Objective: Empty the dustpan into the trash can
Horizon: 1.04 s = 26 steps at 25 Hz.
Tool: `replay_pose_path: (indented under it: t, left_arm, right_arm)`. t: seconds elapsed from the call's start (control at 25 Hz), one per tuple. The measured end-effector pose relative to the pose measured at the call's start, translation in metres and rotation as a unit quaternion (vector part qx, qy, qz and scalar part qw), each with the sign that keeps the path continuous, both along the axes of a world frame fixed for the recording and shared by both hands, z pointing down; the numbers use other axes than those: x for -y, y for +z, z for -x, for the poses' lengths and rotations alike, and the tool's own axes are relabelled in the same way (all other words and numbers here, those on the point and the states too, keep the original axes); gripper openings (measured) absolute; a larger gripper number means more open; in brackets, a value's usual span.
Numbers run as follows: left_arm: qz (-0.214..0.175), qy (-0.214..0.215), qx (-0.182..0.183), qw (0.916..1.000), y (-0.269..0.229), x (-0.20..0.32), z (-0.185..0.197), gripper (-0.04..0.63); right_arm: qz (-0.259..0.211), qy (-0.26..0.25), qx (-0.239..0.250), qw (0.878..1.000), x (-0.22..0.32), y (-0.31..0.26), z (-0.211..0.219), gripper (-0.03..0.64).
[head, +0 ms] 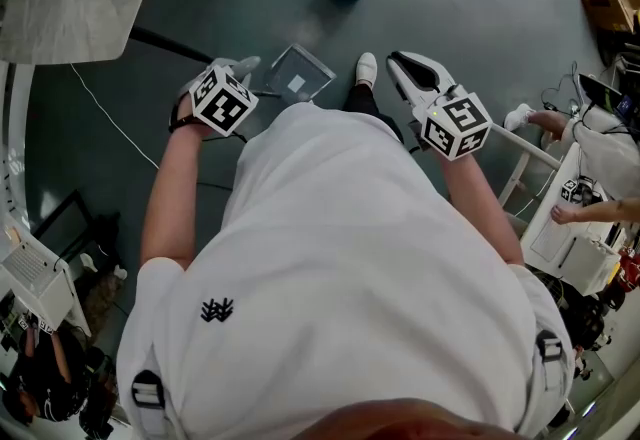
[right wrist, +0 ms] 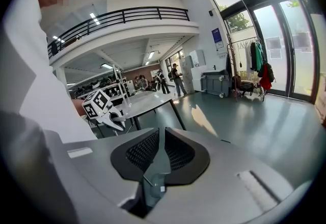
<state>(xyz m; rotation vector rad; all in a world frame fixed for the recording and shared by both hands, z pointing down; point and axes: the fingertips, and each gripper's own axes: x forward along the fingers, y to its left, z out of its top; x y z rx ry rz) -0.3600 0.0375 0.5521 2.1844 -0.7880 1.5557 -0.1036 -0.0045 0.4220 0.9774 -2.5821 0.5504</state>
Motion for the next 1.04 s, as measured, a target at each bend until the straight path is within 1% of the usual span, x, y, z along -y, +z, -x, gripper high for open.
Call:
replay_pose_path:
  t: [0.16, 0.4, 0.68, 1.04]
  left_arm:
    - [-0.004, 0.002, 0.010, 0.9999, 0.002, 0.003, 0.002, 0.061]
    - [0.001, -0.002, 0.018, 0.9998, 0.007, -0.001, 0.008, 0.063]
    - [0.003, -0.012, 0.010, 0.9999, 0.007, -0.001, 0.012, 0.063]
    - [-0.002, -0.013, 0.001, 0.9999, 0.007, 0.010, 0.009, 0.063]
  right_arm:
    - [0.000, -0.002, -0.002, 1.000, 0.002, 0.002, 0.003, 0.035]
    - [0.001, -0.007, -0.003, 1.000, 0.004, 0.003, 0.007, 0.032]
    - [0.002, -0.012, -0.005, 1.000, 0.006, 0.004, 0.014, 0.032]
    - [0.002, -0.009, -0.010, 1.000, 0.015, 0.007, 0.015, 0.032]
